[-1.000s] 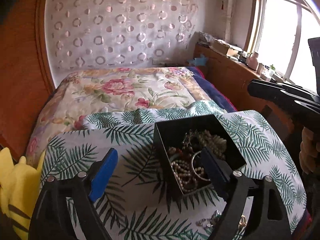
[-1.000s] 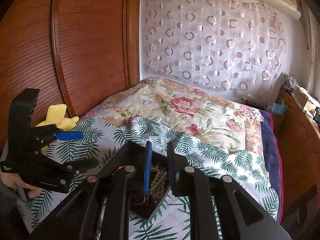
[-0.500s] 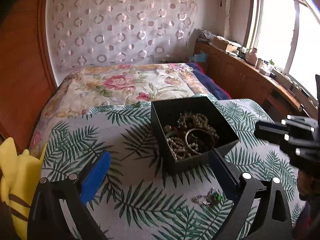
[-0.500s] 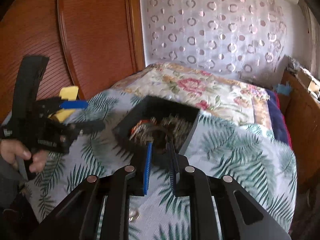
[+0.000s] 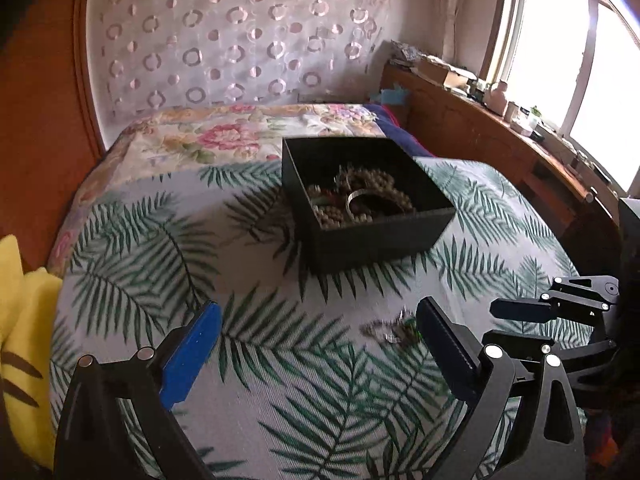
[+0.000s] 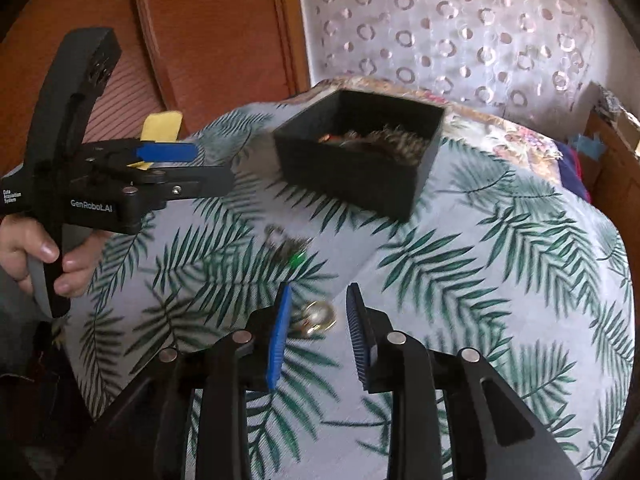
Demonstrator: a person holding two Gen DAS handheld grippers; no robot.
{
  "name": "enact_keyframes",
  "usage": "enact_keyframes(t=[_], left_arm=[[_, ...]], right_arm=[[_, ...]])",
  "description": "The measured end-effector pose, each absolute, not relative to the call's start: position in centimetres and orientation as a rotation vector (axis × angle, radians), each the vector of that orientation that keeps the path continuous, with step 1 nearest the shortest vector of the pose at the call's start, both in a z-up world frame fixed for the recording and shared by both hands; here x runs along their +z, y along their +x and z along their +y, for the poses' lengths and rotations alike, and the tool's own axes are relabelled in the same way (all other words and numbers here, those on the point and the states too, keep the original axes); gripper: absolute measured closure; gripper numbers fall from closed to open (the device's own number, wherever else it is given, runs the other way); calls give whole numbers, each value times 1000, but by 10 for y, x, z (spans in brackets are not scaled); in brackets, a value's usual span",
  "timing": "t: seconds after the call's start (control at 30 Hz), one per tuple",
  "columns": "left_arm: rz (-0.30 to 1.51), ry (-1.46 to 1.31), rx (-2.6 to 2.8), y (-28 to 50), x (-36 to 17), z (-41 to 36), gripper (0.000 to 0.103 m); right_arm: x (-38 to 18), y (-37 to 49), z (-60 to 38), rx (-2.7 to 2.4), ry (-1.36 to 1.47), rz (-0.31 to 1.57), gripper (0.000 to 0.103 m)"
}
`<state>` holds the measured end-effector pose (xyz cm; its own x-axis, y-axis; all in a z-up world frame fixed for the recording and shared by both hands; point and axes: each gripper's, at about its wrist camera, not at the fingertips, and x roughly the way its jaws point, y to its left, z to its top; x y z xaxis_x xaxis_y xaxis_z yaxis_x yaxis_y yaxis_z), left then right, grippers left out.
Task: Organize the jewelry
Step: 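Move the right tool to the gold ring and grasp it, then grasp the green pendant chain with the left tool while the right tool holds the ring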
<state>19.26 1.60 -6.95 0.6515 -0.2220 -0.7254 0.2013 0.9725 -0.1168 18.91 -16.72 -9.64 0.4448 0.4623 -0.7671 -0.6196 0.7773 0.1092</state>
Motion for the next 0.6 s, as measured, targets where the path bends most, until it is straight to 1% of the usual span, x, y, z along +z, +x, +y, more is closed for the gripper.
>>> enact_keyframes(t=[0.3, 0.47, 0.5, 0.53, 0.6], left_arm=[[866, -30, -247, 179, -86, 16, 9], [876, -26, -254, 178, -89, 12, 9], [877, -26, -254, 178, -90, 12, 9], [878, -25, -255, 179, -89, 11, 9], [882, -24, -257, 180, -91, 9, 9]], right_arm=[[-114, 189, -160, 651, -242, 925, 72], [-118, 185, -154, 633, -290, 909, 73], [-118, 185, -154, 628, -301, 902, 77], [-118, 184, -153, 619, -316, 894, 85], [-117, 185, -155, 624, -311, 895, 86]])
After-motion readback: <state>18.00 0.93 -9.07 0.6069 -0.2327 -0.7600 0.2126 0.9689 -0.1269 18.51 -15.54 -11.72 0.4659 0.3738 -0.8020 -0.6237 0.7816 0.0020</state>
